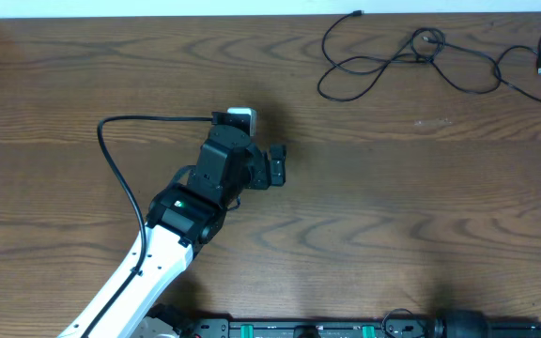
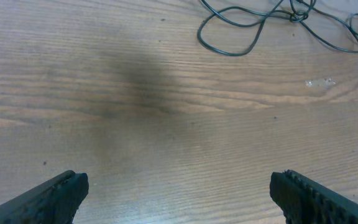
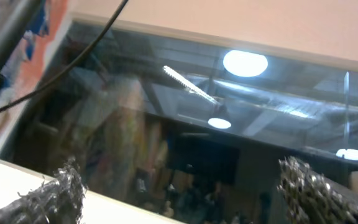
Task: Untangle cables
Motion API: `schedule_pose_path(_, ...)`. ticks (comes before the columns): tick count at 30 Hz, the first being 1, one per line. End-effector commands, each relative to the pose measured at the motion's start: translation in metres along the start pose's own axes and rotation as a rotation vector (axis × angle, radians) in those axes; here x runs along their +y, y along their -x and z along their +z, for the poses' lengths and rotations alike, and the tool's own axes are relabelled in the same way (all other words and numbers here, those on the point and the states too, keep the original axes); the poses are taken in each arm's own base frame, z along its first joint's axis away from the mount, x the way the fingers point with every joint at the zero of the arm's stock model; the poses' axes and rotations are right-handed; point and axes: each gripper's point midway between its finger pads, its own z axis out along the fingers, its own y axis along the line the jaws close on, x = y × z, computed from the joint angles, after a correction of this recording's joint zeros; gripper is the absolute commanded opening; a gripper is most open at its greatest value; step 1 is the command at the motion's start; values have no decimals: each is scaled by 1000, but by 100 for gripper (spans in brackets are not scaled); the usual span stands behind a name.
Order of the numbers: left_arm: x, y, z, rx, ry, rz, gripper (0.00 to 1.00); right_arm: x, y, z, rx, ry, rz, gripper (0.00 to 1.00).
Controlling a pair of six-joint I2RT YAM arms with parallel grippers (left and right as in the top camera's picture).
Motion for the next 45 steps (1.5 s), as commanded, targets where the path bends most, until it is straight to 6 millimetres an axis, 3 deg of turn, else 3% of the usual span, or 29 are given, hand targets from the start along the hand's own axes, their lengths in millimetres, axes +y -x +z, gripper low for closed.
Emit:
schedule_pose_path(1,2,2,1,-4,13,1,100,-5,-10,13,-20,-30,-59,99)
schedule_pose_path(10,3,2,1,-4,14,1,100,-16,-36,48,8,-29,-51,99)
schedule_pose_path(15,3,2,1,-4,14,1,100,-21,-67,68,88,-24,-26,99)
schedule_pose_path(19,3,2,1,-4,14,1,100,-22,-92,70,141,-33,-22,99)
schedule_pose_path(23,3,2,1,-4,14,1,100,-22,-104,70,175,-43,-23,99)
schedule_pose_path(27,2,2,1,-4,14,1,99,-17,-96,65,150,-23,-29,99)
schedule_pose_path(33,3,2,1,-4,14,1,100,5,-56,30,24,25,-72,99)
schedule_pose_path(45,2,2,1,-5,14,1,100,5,-61,30,51,28,-60,99)
